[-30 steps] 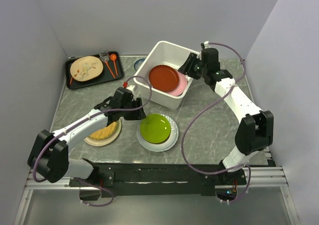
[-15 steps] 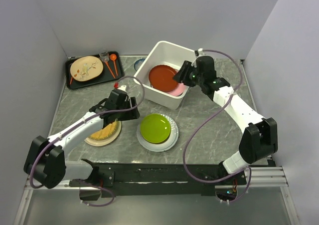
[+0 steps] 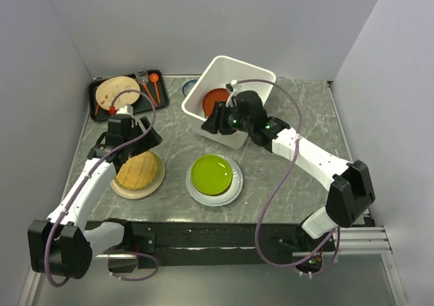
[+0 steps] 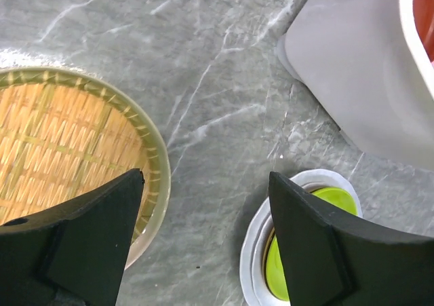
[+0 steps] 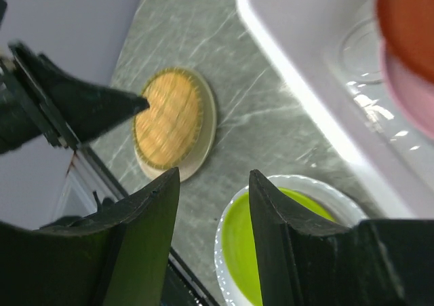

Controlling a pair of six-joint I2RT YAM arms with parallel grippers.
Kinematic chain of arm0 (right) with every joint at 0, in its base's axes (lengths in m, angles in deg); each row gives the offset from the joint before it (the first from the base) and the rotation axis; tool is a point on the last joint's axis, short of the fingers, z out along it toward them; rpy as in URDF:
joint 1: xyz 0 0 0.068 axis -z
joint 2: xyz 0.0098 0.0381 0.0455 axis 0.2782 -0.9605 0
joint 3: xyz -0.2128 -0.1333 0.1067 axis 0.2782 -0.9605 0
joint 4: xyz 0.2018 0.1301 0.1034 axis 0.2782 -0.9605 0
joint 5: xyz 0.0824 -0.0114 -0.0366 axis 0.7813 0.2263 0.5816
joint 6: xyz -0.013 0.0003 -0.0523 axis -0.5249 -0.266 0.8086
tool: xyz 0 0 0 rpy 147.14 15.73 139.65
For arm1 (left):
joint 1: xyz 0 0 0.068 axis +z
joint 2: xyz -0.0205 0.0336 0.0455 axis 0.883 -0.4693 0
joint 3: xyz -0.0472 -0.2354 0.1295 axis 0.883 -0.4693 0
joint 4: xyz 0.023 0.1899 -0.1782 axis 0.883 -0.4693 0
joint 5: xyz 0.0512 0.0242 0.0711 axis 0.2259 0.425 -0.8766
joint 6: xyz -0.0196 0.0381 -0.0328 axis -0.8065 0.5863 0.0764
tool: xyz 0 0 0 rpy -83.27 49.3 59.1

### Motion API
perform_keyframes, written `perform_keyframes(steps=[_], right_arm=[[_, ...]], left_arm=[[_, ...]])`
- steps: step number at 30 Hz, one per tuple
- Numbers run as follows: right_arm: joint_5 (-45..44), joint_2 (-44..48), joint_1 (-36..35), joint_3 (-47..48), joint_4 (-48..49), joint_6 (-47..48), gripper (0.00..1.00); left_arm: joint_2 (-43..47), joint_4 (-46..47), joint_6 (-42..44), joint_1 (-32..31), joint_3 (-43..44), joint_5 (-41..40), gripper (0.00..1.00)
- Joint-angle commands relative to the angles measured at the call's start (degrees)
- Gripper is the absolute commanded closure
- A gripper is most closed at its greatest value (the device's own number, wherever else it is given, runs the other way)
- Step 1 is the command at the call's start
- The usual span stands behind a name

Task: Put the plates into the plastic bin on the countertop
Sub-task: Pick up the plate at the center of the board.

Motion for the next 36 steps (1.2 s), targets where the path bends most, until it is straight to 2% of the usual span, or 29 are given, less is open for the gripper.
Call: perform_keyframes(steps=[1, 6, 12, 21, 27, 36], right_arm=[[2.3, -3.6, -2.8, -1.0, 5.3, -0.9, 0.47], [3.3, -9.9, -8.0, 1.6, 6.2, -1.3, 0.47], [4.9, -17.9, -12.6, 5.2, 7.8, -2.6, 0.47], [9.3, -26.1, -15.2, 7.5, 14.1, -6.5, 0.48], [10.3, -31.4, -16.4, 11.4, 15.0, -7.7, 0.49], [11.7, -37.4, -16.9, 16.0, 16.4, -10.0, 0.5]], left_arm=[[2.8, -1.6, 0.8, 4.0, 2.5, 4.7, 0.2], [5.5, -2.1, 1.4, 9.8, 3.4, 7.8, 0.18], [7.9, -3.3, 3.3, 21.0, 3.4, 17.1, 0.17], [7.9, -3.3, 6.3, 32.2, 1.0, 29.3, 0.17], [6.8, -2.3, 7.8, 35.6, -0.8, 34.4, 0.17], [7.1, -1.9, 8.5, 36.1, -1.7, 34.6, 0.17]])
